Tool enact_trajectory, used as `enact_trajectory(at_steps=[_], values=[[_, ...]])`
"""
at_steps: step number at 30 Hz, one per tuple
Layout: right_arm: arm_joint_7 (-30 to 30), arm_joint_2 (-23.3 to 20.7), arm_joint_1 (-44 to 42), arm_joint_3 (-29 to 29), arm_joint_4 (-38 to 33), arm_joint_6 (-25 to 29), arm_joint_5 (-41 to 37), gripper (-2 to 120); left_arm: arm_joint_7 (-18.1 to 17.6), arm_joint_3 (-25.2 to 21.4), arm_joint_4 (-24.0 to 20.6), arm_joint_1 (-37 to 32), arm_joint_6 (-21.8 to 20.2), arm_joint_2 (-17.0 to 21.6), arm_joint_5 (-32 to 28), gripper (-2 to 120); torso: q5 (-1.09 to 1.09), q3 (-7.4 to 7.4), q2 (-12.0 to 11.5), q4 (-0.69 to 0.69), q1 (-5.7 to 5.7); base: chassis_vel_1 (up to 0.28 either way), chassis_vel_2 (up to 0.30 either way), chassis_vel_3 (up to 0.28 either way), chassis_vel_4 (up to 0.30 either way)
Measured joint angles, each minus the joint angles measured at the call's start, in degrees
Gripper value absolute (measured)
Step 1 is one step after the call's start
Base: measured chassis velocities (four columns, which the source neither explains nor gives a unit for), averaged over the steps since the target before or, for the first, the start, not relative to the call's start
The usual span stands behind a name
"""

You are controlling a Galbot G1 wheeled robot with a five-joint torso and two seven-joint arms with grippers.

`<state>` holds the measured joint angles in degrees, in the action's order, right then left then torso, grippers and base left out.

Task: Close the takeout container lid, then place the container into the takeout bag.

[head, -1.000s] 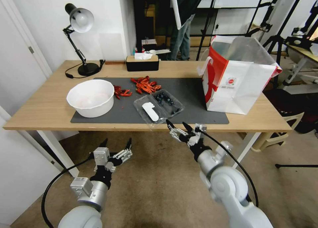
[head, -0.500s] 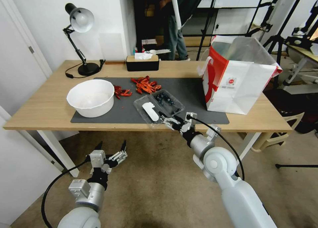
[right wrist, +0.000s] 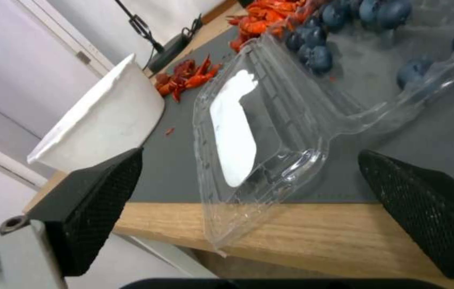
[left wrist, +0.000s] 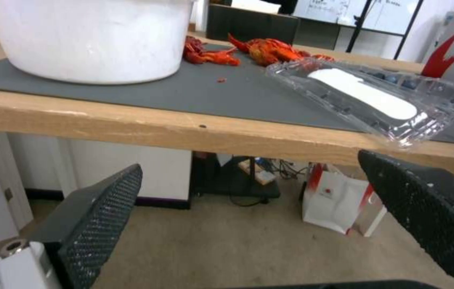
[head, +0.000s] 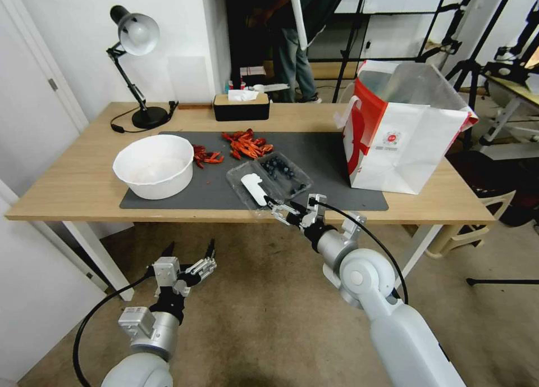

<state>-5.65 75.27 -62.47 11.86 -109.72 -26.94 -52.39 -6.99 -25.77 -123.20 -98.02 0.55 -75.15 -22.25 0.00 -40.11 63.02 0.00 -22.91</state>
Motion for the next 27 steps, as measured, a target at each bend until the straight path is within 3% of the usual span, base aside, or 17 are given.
enact_trajectory(at_steps=[27], values=[[-1.14,1.17,8.82,-7.08,7.71,-0.23,-2.02,100,0.29,-0.89,2.57,0.01,2.32,-1.09,-1.28,100,0.00,0.00,0.00,0.00,-0.01,0.000,0.000,0.000,0.000]])
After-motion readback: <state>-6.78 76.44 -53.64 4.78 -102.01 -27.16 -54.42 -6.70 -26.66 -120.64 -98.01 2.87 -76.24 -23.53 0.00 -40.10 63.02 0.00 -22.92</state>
